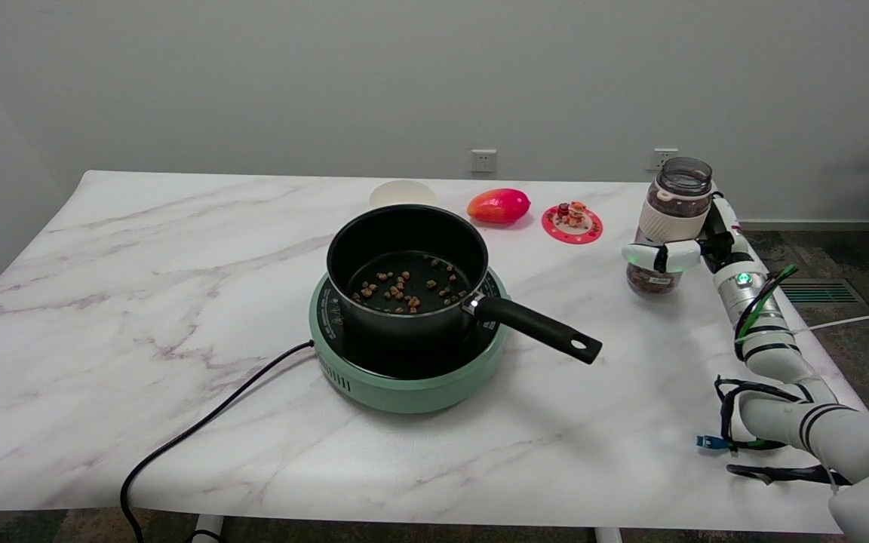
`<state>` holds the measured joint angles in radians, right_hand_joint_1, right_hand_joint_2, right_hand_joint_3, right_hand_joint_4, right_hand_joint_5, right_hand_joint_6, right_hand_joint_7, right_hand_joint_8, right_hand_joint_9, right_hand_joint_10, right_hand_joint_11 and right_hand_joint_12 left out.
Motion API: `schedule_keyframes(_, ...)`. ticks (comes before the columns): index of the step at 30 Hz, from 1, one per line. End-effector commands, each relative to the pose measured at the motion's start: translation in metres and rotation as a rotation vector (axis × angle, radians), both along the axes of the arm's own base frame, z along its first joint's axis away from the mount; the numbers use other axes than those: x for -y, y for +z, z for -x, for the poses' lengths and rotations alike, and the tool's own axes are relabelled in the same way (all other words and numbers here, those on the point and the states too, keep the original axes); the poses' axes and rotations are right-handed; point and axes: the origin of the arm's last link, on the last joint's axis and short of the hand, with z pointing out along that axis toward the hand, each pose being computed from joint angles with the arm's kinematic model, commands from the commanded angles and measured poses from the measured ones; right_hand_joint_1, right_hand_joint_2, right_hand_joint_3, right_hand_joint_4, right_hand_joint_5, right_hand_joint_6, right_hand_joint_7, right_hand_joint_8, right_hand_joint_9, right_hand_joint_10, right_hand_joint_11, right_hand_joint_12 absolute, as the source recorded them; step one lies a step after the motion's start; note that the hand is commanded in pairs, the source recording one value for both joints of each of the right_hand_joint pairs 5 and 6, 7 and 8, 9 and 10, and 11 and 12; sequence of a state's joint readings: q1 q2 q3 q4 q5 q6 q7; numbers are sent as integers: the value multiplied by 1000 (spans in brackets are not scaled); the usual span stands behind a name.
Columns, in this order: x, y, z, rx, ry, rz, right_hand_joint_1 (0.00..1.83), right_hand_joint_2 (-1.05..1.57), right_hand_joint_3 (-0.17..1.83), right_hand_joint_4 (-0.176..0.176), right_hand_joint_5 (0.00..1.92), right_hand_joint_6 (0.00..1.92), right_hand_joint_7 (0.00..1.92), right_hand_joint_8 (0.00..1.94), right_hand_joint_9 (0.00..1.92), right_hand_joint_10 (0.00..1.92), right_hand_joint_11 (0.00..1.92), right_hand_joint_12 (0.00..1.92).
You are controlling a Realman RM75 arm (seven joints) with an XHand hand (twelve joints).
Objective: Place the bottle onto the table.
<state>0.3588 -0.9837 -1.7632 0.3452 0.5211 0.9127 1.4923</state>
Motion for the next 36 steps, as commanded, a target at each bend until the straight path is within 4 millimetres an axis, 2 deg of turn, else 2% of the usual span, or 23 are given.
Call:
schedule_keyframes(1,-6,-1,9,11,-13,15,1498,939,686,0,1920,1920,1920,1920,1425,1425,1232,1232)
schedule_keyframes(8,-8,-1,9,13,-10,15,1489,883,689,0,1920,1920,1920,1920,1411,1411,1224,1224)
schedule_keyframes(10,-9,-1,10,12,-8,16,1481,714,813,0,1920,1920,1920,1920,1384,1384,1208,1208)
schedule_keyframes(13,-10,0,9,9,-4,16,1418,167,1268,0,1877,1877,1920,1920,1324,1324,1109,1109)
schedule_keyframes(15,-11,0,9,9,-4,17,1386,-188,1485,0,1573,1573,1849,1849,1274,1274,993,993)
schedule_keyframes(17,-12,0,10,13,-2,20,1372,-440,1580,0,1202,1202,1637,1637,1192,1192,876,876)
schedule_keyframes(18,-12,0,10,13,-2,21,1365,-523,1551,0,1025,1025,1528,1528,1143,1143,810,810)
schedule_keyframes(20,-13,0,10,12,-1,21,1351,-601,1428,0,832,832,1384,1384,1056,1056,719,719)
schedule_keyframes(22,-13,0,10,13,-2,21,1345,-622,1333,0,766,766,1302,1302,994,994,674,674)
schedule_keyframes(27,-13,0,10,15,-2,21,1326,-653,1218,0,687,687,1222,1222,921,921,609,609)
schedule_keyframes(36,-17,1,12,14,4,24,1320,-668,1173,0,651,651,1150,1150,840,840,579,579)
